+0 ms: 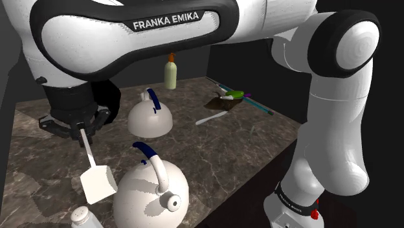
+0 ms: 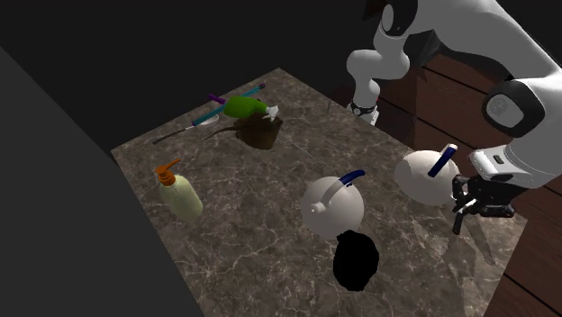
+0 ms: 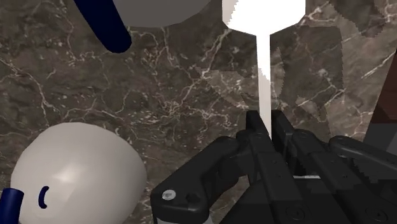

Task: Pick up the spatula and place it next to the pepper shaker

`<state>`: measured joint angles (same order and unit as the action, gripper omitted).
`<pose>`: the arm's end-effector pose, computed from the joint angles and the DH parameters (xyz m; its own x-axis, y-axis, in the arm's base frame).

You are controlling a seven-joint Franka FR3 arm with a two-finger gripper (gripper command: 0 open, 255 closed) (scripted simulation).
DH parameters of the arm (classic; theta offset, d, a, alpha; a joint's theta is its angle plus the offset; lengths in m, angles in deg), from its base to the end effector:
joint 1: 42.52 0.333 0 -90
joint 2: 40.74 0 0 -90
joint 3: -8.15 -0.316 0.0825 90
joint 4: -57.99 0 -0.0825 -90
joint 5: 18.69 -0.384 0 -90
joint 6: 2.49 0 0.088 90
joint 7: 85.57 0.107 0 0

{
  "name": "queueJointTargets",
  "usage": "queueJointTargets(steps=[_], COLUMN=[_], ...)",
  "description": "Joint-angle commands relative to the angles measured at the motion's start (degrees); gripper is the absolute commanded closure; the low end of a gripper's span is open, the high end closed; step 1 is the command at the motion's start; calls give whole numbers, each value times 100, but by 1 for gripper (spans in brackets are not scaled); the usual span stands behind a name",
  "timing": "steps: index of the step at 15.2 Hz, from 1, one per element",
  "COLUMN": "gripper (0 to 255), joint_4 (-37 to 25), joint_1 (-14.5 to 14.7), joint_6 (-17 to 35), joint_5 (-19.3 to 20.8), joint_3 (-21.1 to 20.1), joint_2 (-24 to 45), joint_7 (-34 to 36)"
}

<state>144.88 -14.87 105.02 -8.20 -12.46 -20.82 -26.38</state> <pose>0.4743 0.4650 0.4762 0.9850 -0.1595 0.0658 -0.1598 -0.9871 -0.0008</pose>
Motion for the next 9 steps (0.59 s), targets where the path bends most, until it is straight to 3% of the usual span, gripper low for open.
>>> queueJointTargets(steps=[1,9], gripper=[255,255], joint_4=[142,592], joint_1=[-10,-19], joint_6=[148,707], joint_5=[8,81], joint_3=[6,37], joint_2=[4,125], joint_7=[12,86])
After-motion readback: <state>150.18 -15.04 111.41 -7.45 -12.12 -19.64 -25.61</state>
